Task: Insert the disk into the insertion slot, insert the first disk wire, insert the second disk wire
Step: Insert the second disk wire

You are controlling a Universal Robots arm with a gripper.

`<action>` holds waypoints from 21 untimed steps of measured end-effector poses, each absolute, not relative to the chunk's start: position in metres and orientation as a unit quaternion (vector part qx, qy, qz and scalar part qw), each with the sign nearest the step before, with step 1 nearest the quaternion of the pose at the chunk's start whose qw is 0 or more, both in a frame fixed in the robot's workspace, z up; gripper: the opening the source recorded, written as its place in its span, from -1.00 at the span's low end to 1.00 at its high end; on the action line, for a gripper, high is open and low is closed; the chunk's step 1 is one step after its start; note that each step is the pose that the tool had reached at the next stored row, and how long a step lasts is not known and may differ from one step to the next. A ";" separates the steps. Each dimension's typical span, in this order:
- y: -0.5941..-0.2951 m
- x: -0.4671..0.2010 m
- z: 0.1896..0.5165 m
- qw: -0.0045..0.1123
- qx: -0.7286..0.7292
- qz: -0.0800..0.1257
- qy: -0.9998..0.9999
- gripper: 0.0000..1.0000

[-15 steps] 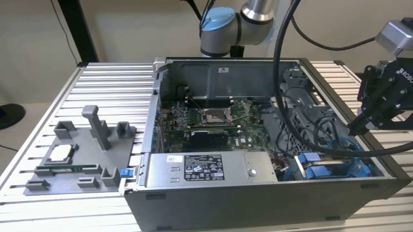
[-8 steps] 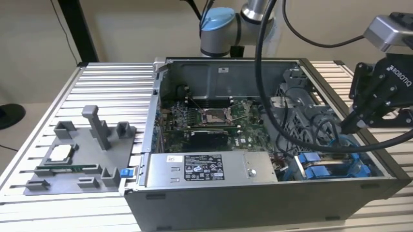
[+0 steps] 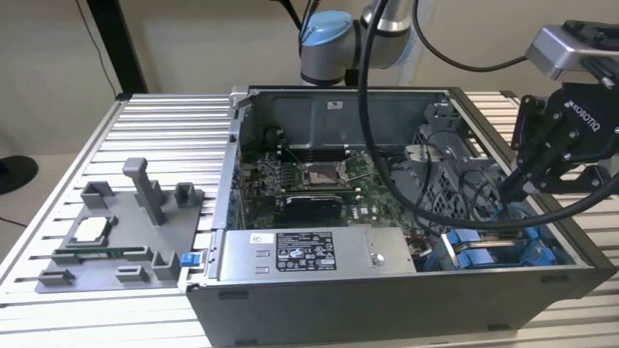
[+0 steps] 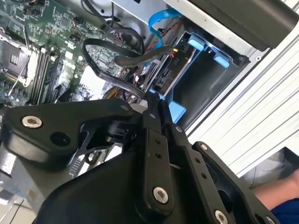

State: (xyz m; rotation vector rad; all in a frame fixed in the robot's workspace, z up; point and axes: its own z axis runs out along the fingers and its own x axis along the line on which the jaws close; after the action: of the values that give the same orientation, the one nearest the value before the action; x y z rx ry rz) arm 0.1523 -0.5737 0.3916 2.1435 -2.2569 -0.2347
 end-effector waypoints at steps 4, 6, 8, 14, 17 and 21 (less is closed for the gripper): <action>-0.573 0.147 0.388 0.004 0.687 -0.064 -0.723 -1.00; -0.573 0.145 0.386 0.000 0.688 -0.059 -0.723 -1.00; -0.573 0.143 0.384 -0.003 0.688 -0.054 -0.724 -1.00; -0.573 0.136 0.380 -0.014 0.689 -0.035 -0.724 -1.00; -0.573 0.136 0.379 -0.014 0.689 -0.031 -0.724 -1.00; -0.573 0.136 0.379 -0.014 0.689 -0.031 -0.724 -1.00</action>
State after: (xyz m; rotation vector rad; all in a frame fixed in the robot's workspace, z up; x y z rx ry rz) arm 0.1360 -0.5732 0.3788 2.1846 -2.2938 -0.0982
